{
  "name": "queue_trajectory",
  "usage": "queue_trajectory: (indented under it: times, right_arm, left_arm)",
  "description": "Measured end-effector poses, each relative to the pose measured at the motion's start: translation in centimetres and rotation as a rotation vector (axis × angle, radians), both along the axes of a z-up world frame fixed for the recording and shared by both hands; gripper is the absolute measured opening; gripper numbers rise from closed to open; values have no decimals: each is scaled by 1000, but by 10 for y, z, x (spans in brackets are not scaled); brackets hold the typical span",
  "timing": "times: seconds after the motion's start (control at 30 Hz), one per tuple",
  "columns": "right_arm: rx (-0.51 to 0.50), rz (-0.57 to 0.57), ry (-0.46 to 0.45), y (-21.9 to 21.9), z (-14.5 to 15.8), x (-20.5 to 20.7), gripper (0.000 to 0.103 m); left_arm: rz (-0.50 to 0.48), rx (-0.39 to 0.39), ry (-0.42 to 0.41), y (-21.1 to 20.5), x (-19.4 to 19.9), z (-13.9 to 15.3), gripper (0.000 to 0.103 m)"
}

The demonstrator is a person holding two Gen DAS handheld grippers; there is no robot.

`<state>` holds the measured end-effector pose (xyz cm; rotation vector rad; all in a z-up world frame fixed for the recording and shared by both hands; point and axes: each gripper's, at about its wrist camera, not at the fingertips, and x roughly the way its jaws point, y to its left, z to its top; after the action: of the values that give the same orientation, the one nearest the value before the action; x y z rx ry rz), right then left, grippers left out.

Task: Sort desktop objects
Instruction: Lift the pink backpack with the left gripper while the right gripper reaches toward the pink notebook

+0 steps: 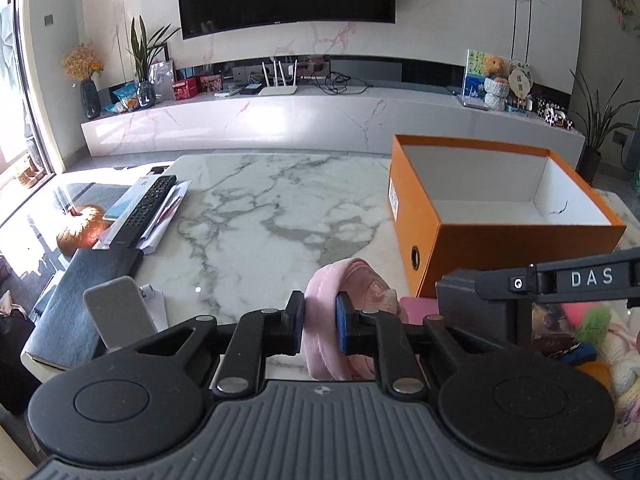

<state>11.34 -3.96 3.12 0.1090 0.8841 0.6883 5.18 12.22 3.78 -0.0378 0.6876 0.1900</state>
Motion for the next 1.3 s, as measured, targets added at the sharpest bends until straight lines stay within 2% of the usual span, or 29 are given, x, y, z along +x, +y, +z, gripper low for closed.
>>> queue_trajectory:
  times: [0.07, 0.13, 0.17, 0.27, 0.33, 0.43, 0.53, 0.7, 0.8, 0.87, 0.93, 0.97, 1.0, 1.17, 1.23, 1.3]
  right_arm:
    - [35, -1, -23, -11, 14, -4, 37]
    - [80, -11, -54, -24, 29, -7, 27]
    - [103, -17, -64, -30, 35, -7, 0]
    - [160, -33, -89, -45, 54, 0, 0]
    - [136, -48, -118, -47, 60, 7, 0]
    - [108, -41, -92, -48, 53, 13, 0]
    - [74, -20, -48, -47, 32, 4, 4]
    - [19, 34, 62, -46, -16, -22, 6]
    - [-6, 44, 105, -44, -33, -31, 6]
    - [-16, 52, 100, -41, -34, -35, 8]
    - [-27, 67, 90, -36, -35, -36, 19]
    - [-34, 74, 87, -33, -36, -35, 32]
    - [-44, 80, 83, -29, -37, -34, 39]
    - [-101, 138, 38, -4, -42, -34, 39]
    - [-138, 173, 7, 12, -45, -35, 43]
    - [-188, 207, -32, 29, -49, -37, 52]
  left_arm:
    - [-15, -9, -41, -3, 1, 18, 18]
    - [-39, -15, -80, -8, 7, 37, 18]
    - [-55, -16, -97, -11, 11, 45, 18]
    - [-89, -11, -131, -22, 26, 62, 18]
    - [-100, -4, -127, -29, 38, 65, 18]
    - [-112, 3, -114, -37, 43, 58, 18]
    - [-105, -5, -84, -35, 34, 44, 18]
    - [-32, -43, -16, -16, 13, 24, 18]
    - [-1, -54, 6, -5, 1, 16, 18]
    - [8, -61, 16, -1, -5, 12, 18]
    - [19, -67, 26, 2, -8, 9, 18]
    - [29, -67, 29, 4, -10, 7, 18]
    - [41, -61, 31, 5, -12, 5, 18]
    - [80, -29, 40, 14, -16, -3, 18]
    - [100, -33, 50, 20, -15, -7, 18]
    - [117, -50, 55, 27, -14, -12, 18]
